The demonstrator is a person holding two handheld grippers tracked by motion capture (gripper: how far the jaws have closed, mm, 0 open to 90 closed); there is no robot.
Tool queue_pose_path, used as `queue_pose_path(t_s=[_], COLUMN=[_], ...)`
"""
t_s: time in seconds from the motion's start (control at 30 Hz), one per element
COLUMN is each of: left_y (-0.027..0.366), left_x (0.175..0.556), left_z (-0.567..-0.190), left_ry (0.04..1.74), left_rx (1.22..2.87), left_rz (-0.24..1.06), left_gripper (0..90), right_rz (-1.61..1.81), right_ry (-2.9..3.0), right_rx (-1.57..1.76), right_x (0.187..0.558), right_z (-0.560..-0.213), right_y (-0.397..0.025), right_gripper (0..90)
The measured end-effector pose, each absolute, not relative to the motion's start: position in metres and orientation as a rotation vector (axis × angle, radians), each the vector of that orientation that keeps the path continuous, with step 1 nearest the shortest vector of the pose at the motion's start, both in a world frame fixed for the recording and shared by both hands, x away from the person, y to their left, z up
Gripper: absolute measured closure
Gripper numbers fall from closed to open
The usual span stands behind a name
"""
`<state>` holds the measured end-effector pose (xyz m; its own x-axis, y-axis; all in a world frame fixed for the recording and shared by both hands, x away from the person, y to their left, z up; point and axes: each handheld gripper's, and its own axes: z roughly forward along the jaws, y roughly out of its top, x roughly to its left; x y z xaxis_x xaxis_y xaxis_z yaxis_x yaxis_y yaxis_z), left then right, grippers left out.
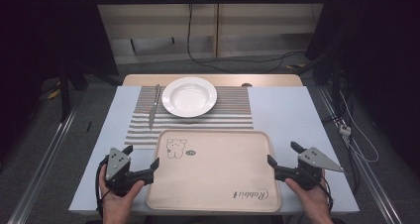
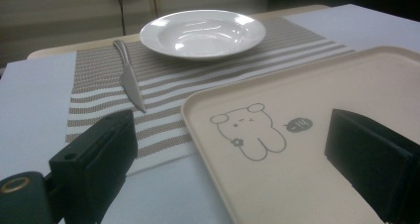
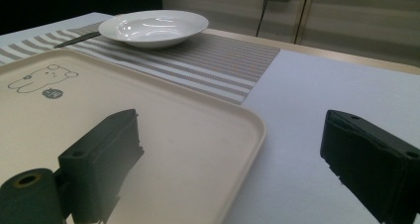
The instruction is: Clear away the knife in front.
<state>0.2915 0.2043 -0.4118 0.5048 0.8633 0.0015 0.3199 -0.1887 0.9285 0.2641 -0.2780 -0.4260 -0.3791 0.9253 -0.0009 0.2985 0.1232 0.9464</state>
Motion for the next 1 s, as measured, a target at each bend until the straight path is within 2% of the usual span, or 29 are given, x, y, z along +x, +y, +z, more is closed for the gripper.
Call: queue_pose_path(t_s=[0.47,0.53,0.73,1.0], left_y=[0.204,0.202,0.197,0.192], left_x=[0.294,0.294,0.298,0.307], left_z=[-0.409,-0.407,-0.402,-0.392], left_ry=[1.024,1.013,0.999,0.966], left_rx=[1.775,1.792,1.791,1.813], left_rz=[0.679,0.671,0.671,0.674], left_gripper=[6.7,11.1,5.2,4.9], right_rz=[1.283,1.284,1.286,1.283], right_ry=[1.78,1.786,1.793,1.803], right_rx=[1.184,1.184,1.184,1.187], right_x=[0.267,0.268,0.269,0.27], right_z=[-0.427,-0.427,-0.427,-0.429], right_y=[-0.277,-0.276,-0.276,-0.274], right_gripper=[8.4,8.4,8.4,8.4])
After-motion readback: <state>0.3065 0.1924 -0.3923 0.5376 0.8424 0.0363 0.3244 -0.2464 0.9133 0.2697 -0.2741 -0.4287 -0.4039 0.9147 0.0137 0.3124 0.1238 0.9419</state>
